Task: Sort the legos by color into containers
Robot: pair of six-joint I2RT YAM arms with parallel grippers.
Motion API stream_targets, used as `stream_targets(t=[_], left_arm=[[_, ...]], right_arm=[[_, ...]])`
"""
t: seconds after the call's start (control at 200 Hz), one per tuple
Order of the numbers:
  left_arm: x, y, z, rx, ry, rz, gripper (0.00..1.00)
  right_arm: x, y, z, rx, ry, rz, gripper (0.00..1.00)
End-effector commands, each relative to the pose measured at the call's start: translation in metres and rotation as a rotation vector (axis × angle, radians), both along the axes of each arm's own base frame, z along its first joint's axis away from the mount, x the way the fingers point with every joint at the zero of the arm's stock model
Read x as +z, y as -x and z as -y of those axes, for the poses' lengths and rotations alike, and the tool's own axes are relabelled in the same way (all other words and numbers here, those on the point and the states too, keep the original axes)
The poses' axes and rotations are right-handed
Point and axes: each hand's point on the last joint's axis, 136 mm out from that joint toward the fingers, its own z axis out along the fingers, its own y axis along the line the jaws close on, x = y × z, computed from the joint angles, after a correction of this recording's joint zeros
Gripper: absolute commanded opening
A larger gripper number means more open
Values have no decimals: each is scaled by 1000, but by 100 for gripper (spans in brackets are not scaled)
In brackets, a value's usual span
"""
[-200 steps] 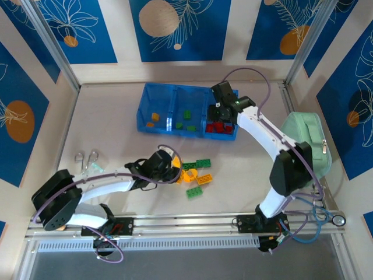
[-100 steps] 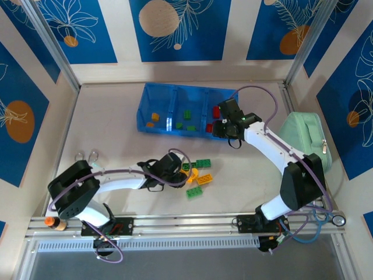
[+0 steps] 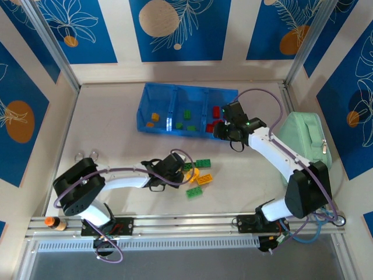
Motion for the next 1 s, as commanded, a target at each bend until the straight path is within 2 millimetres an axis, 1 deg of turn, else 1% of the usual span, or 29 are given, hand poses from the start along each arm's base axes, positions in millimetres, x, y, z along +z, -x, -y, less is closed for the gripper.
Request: stream_targets(t=[0.0,0.08,0.165,0.215,0.315,0.395,0.485,0.6,0.755,0.911,0.996], left_arm=[[24,-3,0,4,15,37,21],[43,-9,-3,12,23,76,21],[67,-25,-12,42,46,122,21],[80,-41,-22,82,85,128,21],[104,-81,-46,186,170,126,21],[126,-110,-60,222,166,170,22],[140,-138,-71,264,180,184,21],[146,-169,-85,318,205,174,21],[145,-198,-98,370,206,170,22],[135,-223,-106,401,195,160,22],[127,-237,-111,416,172,146,22]], right_arm=[[5,5,2,-17,-33,13,46],[4,8,3,-22,-36,10,46],[1,12,4,-31,-51,9,46],[-3,15,1,-30,-67,2,46],[-12,23,-9,-11,-92,-15,46],[-20,29,-14,-2,-81,-33,46],[-26,35,-17,-1,-71,-47,46],[-32,42,-23,15,-69,-58,45],[-38,48,-25,21,-54,-71,45],[-40,54,-29,29,-54,-73,45],[-44,59,-36,48,-50,-78,45]])
